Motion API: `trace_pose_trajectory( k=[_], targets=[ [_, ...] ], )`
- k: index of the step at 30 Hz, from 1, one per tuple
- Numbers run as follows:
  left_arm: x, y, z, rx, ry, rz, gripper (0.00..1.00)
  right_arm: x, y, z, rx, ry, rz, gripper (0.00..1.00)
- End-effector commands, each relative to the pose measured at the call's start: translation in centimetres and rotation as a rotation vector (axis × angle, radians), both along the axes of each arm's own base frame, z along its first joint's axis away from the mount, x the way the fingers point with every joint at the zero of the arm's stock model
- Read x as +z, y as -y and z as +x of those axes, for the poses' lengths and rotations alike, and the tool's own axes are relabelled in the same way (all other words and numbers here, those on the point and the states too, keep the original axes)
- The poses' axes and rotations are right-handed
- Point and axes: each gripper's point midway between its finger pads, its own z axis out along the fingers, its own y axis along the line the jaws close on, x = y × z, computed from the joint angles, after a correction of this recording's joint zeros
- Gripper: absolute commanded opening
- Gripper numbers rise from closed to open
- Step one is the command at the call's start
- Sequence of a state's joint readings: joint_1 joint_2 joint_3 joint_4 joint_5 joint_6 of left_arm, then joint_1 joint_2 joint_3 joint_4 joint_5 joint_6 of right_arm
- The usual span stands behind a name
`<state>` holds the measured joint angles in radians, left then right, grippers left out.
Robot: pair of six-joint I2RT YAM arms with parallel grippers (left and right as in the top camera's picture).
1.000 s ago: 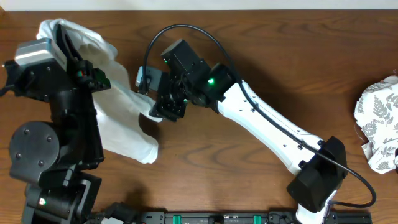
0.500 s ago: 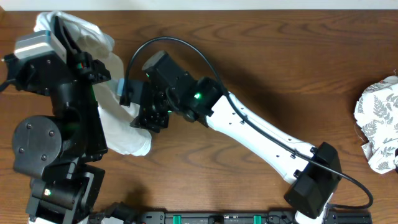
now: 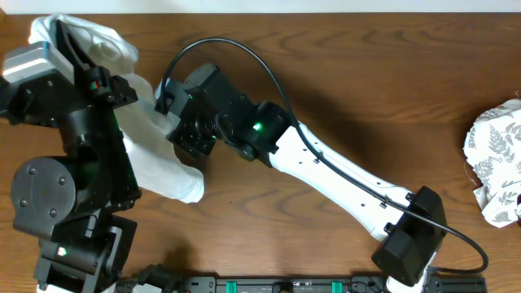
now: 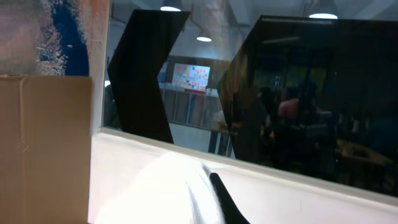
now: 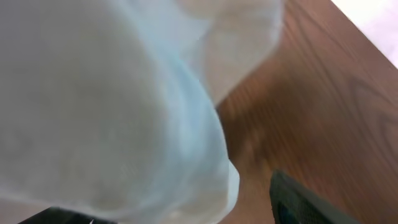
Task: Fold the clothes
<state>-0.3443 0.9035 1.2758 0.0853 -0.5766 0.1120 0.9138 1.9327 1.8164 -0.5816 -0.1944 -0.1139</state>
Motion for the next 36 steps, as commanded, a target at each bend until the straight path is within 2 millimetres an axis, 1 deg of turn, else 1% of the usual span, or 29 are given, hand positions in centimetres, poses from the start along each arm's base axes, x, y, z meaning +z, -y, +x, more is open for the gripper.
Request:
trace_pose_trajectory(
  k=[1, 3, 5, 7, 10, 12, 14, 16, 18, 20, 22, 24, 28, 30, 33, 36],
  targets=[
    [1.9, -0.6, -1.1, 0.016, 0.052, -0.021, 0.06, 1.2, 0.3, 0.4, -0.074, -0.01, 0.035, 0.69],
    [2.0, -0.6, -1.2, 0.015, 0.057, -0.024, 0.06, 1.5, 0.2, 0.5, -0.08, -0.002, 0.044, 0.66],
    [2.0, -0.6, -1.2, 0.014, 0.061, -0.028, 0.06, 1.6, 0.1, 0.6, -0.079, 0.002, 0.051, 0.5],
    [2.0, -0.6, -1.2, 0.014, 0.061, -0.028, 0.06, 1.7, 0.0, 0.5, -0.073, 0.003, 0.053, 0.36],
    [2.0, -0.6, -1.2, 0.012, 0.061, -0.028, 0.06, 1.6, -0.2, 0.1, -0.032, 0.015, 0.046, 0.25],
    [2.0, -0.6, -1.2, 0.013, 0.061, -0.027, 0.06, 1.5, -0.2, -0.1, -0.018, 0.014, 0.042, 0.15],
    [1.9, -0.5, -1.2, 0.013, 0.054, -0.025, 0.06, 1.4, 0.1, 0.3, -0.039, 0.023, 0.028, 0.02],
    [1.5, -0.5, -1.0, 0.013, 0.036, -0.018, 0.06, 1.1, 1.2, 1.5, -0.104, 0.053, -0.01, 0.01],
    [0.7, -0.4, -0.7, 0.013, -0.002, -0.004, 0.06, 1.0, 3.0, 3.1, -0.199, 0.086, -0.057, 0.01],
    [-0.3, -0.2, -0.4, 0.013, -0.049, 0.014, 0.06, 1.6, 5.1, 4.4, -0.297, 0.1, -0.081, 0.01],
    [-1.2, -0.1, -0.1, 0.013, -0.094, 0.03, 0.06, 2.7, 7.5, 5.5, -0.386, 0.106, -0.085, 0.01],
    [-2.2, -0.1, 0.1, 0.013, -0.138, 0.047, 0.06, 4.3, 10.4, 6.7, -0.484, 0.112, -0.079, 0.01],
    [-3.6, 0.0, 0.4, 0.013, -0.204, 0.071, 0.06, 8.1, 17.2, 8.6, -0.643, 0.139, -0.055, 0.01],
    [-4.3, 0.1, 0.5, 0.013, -0.234, 0.082, 0.06, 10.4, 21.1, 9.5, -0.73, 0.173, -0.033, 0.01],
    [-5.2, 0.1, 0.6, 0.011, -0.269, 0.084, 0.06, 13.6, 26.0, 9.8, -0.81, 0.218, 0.008, 0.01],
    [-5.8, 0.1, 0.6, 0.006, -0.288, 0.068, 0.06, 16.0, 28.9, 9.3, -0.821, 0.26, 0.033, 0.01]
  ],
)
